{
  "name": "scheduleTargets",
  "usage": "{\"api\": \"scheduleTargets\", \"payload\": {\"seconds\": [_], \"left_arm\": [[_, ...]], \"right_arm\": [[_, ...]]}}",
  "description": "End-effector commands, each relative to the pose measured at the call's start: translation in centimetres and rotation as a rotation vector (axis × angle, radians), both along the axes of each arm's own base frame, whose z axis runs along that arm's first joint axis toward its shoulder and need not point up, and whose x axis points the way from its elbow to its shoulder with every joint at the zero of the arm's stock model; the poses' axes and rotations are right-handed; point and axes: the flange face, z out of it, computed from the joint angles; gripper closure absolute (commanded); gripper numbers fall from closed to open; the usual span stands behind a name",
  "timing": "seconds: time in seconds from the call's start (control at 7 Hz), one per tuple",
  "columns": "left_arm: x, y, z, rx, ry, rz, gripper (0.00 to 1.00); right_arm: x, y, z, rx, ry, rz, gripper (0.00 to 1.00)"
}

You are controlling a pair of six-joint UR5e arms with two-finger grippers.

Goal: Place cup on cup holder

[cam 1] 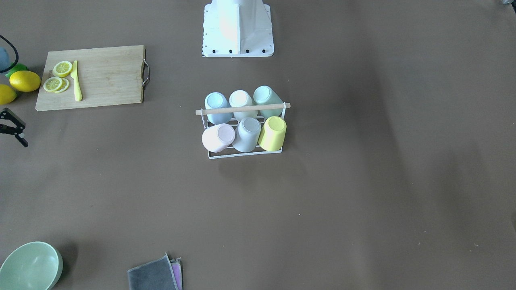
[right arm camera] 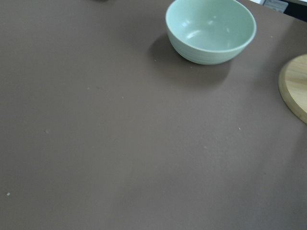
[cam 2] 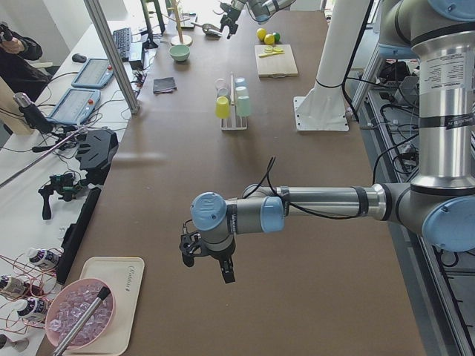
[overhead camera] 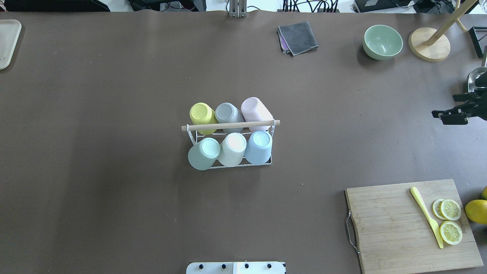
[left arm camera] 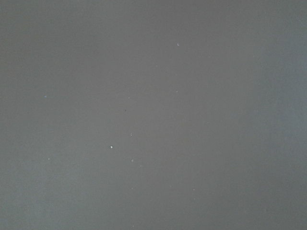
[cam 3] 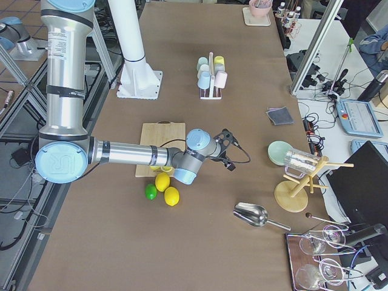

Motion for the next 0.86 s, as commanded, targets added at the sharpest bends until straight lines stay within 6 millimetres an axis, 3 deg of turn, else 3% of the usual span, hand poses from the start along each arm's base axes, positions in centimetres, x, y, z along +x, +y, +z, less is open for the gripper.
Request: {"api": "scheduleTargets", "payload": {"seconds": [0.0,0.29,0.43,0.71], "left_arm": [[-0.2,1.5,1.2,0.049,-0.010,-0.008,0.02],[-0.4,0.0,0.4,0.069,-0.049,-0.007,0.02],[-0.4,-0.5,-0.2,0.083,-0.047,-0.008,0.02],[-0.3,-4.2,-3.4,0.148,-0.045,-0.007,0.02]], "right_arm": [[5.5,1.6,2.2,-0.220,0.016,0.034,0.00],[10.6,1.3,5.2,-0.484,0.053,0.133,0.00],[12.3,1.5,5.4,-0.621,0.050,0.159,0.00],[16.1,1.3,6.1,-0.909,0.036,0.226,0.00]]}}
